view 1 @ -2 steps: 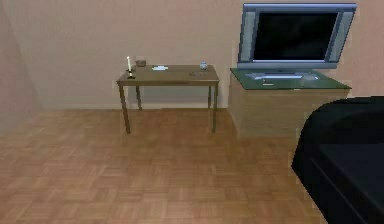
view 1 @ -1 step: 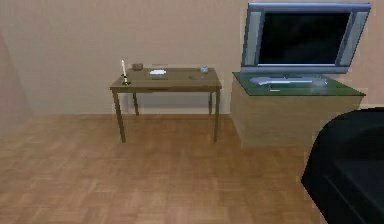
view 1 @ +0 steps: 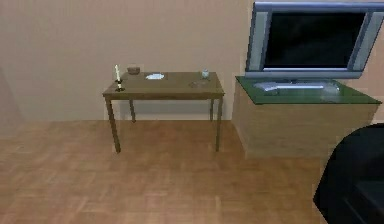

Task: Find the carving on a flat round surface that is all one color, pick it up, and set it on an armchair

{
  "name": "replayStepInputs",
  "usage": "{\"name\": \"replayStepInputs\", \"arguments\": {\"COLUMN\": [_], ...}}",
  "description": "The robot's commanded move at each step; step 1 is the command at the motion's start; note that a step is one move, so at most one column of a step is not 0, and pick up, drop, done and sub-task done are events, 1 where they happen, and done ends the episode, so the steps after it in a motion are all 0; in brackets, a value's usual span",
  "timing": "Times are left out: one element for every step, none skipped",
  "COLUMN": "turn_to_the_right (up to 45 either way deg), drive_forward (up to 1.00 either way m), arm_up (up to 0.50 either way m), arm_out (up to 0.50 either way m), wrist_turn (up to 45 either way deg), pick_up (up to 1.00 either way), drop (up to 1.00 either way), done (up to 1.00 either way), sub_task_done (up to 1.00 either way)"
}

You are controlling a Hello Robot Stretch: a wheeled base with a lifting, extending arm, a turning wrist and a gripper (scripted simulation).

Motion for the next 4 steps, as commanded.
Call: {"name": "replayStepInputs", "arguments": {"turn_to_the_right": [15.0,0.0,3.0,0.0], "drive_forward": [0.0,1.0,0.0,0.35], "arm_up": [0.0,0.0,0.0,0.0], "arm_out": [0.0,0.0,0.0,0.0], "wrist_turn": [0.0,0.0,0.0,0.0], "pick_up": [0.0,0.0,0.0,0.0], "drop": [0.0,0.0,0.0,0.0], "done": [0.0,0.0,0.0,0.0], "sub_task_done": [0.0,0.0,0.0,0.0]}}
